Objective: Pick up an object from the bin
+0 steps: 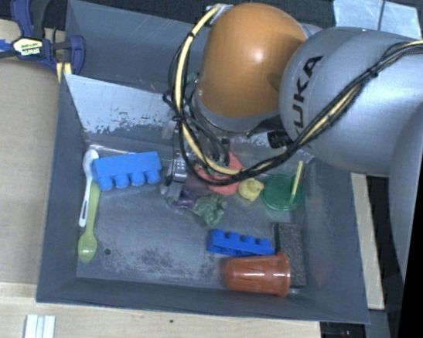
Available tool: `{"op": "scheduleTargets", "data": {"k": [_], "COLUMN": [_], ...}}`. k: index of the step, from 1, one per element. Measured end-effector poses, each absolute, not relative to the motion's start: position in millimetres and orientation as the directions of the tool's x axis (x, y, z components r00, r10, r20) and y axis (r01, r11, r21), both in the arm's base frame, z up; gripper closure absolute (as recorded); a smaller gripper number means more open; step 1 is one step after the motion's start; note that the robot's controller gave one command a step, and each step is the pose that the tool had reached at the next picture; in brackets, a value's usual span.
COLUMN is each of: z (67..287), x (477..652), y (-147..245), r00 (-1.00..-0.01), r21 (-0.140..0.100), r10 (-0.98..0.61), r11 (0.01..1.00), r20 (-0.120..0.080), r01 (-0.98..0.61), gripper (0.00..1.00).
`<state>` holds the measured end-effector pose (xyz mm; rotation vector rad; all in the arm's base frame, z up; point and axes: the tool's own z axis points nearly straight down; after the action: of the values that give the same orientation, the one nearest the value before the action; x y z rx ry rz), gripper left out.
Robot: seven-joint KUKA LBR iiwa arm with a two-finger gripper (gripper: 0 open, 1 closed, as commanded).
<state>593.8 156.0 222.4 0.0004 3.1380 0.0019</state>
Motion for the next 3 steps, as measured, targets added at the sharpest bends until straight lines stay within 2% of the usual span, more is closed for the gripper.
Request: {"op": "scheduleTargets", "data": {"k": [1,2,3], "z": [128.9,111.0,102.1], "x": [616.4,621.7,620.8], "y": [184.7,198.1,224.1], "r00": [-1.0,-1.0,-0.989], "r21": [0.003,0.002,0.005], "r10": [0.028,0.01,0.144], "r11": [1.0,1.0,0.989], "r20": [-0.008,-0.009,-0.008], "r01": [0.027,0.01,0.144], "gripper": [0.0,0.0,0.0]}}
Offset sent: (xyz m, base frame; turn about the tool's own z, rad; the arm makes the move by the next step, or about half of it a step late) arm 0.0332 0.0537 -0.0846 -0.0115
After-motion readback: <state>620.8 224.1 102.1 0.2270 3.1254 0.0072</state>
